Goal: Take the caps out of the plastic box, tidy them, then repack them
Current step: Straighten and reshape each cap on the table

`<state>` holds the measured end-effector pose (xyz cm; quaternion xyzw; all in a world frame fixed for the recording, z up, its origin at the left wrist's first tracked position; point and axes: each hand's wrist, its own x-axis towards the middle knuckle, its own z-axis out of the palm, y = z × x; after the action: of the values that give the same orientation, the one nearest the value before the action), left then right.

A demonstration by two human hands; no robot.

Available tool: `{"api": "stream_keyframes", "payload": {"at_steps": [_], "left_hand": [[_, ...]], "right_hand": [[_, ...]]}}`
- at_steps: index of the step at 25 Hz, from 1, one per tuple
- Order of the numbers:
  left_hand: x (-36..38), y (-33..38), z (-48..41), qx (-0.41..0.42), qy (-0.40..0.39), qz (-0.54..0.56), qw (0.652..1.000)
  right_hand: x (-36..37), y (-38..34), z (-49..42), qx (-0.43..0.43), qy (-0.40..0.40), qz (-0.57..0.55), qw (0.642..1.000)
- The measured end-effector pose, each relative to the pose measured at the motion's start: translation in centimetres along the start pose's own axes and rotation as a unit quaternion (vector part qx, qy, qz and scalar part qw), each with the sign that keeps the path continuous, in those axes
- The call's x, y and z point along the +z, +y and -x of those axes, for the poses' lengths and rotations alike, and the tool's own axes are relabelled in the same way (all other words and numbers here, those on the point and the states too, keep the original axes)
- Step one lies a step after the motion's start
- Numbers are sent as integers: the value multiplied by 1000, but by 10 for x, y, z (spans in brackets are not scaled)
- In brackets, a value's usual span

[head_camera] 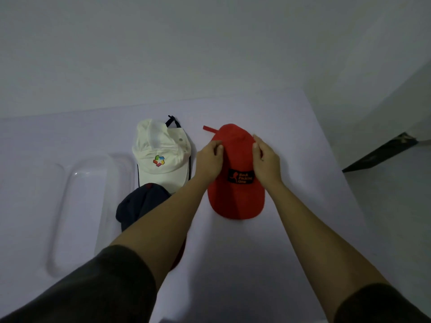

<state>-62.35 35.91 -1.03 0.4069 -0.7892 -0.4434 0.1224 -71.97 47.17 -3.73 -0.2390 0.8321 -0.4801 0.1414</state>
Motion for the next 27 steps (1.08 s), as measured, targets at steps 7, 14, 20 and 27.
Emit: {"api": "stream_keyframes", "payload": {"at_steps": [7,14,20,27], "left_hand": [[-14,-13,11,44,16,-8,999],[-77,-58,84,82,60,-32,994],[-103,-148,176,90,98,-85,987],[-108,-230,223,-40,-75,-102,991]], "right_hand": [[8,2,19,-11,-71,73,995],[50,-27,93,-114,-107,109,982],[96,-32,196,-100,-197,110,969],[140,-19,261,5,-339,177,924]]}}
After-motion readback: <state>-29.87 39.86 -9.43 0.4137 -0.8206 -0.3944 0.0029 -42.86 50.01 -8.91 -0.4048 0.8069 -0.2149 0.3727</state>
